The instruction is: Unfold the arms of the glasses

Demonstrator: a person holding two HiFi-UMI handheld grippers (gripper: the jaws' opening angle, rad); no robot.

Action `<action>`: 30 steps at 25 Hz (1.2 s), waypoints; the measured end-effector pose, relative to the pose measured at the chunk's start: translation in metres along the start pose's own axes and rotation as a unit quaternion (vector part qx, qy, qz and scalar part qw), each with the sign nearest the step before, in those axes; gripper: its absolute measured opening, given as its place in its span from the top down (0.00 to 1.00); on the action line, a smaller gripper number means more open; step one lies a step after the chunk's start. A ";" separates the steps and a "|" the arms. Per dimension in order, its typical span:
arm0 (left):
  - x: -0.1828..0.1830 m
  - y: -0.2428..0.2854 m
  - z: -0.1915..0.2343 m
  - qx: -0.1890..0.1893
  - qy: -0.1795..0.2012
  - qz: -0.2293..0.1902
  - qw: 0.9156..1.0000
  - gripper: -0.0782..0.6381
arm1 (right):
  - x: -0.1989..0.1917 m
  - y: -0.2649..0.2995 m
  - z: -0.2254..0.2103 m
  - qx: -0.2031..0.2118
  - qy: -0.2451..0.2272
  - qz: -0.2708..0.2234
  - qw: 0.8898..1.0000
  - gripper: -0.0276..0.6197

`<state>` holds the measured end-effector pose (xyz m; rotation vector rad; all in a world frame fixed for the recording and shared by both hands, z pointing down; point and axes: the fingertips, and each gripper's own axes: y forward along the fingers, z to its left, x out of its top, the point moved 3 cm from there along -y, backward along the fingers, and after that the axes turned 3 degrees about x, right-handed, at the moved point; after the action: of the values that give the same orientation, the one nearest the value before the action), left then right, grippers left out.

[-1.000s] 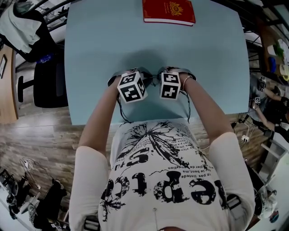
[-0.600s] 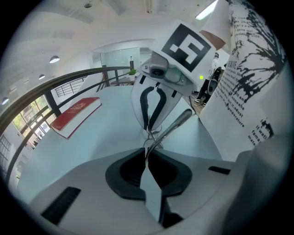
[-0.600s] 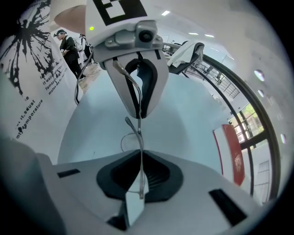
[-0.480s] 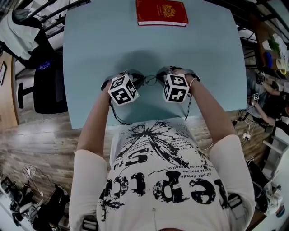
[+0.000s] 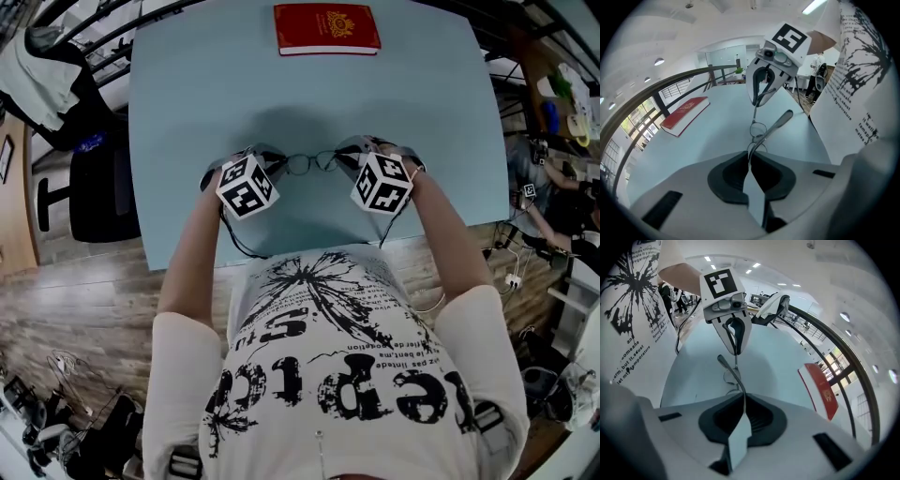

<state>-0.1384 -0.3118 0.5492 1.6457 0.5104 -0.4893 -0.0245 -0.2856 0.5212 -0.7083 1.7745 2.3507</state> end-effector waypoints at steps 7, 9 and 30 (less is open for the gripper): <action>-0.010 -0.005 0.005 0.017 -0.010 0.006 1.000 0.85 | -0.018 -0.004 0.004 -0.009 0.014 0.018 1.000 0.92; -0.010 -0.005 0.005 0.021 -0.011 0.003 1.000 0.85 | -0.019 -0.002 0.006 -0.012 0.018 0.018 1.000 0.92; -0.015 -0.039 0.001 0.094 -0.089 -0.061 0.990 0.72 | -0.018 -0.018 0.010 -0.099 0.123 0.024 0.987 0.75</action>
<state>-0.1736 -0.3092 0.5268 1.7363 0.4449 -0.7883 -0.0055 -0.2674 0.5154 -1.0366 1.6750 2.5962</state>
